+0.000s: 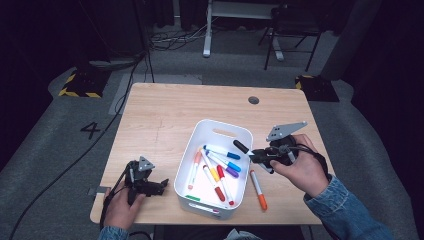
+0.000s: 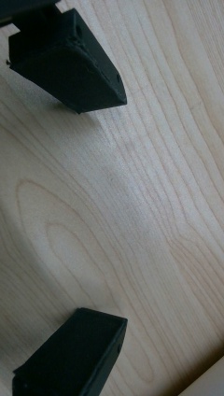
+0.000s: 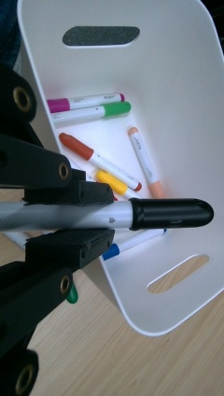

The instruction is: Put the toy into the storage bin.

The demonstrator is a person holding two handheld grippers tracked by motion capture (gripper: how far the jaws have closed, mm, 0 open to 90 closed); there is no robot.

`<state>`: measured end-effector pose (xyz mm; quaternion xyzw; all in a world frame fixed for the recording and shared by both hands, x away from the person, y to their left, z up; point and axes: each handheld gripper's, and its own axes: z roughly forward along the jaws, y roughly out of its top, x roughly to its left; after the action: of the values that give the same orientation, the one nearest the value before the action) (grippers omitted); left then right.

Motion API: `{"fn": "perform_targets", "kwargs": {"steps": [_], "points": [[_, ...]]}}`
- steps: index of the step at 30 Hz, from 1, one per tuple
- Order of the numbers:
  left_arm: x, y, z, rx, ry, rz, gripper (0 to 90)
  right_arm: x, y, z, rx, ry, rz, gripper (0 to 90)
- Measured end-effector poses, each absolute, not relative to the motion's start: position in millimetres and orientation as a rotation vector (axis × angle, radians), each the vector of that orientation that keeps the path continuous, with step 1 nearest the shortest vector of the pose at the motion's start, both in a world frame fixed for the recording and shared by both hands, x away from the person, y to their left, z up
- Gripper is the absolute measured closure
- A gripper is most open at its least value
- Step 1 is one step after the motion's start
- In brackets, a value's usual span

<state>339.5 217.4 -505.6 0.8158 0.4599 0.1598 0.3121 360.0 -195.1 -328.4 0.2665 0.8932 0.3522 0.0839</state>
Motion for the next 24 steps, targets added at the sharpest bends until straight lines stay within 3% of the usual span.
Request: {"fn": "perform_targets", "kwargs": {"steps": [24], "points": [[342.0, 217.2, -505.0, 2.162, 1.203, 0.412, 0.0, 357.5, -145.8, -324.3, 0.647, 2.716, 1.109, 77.0]]}}
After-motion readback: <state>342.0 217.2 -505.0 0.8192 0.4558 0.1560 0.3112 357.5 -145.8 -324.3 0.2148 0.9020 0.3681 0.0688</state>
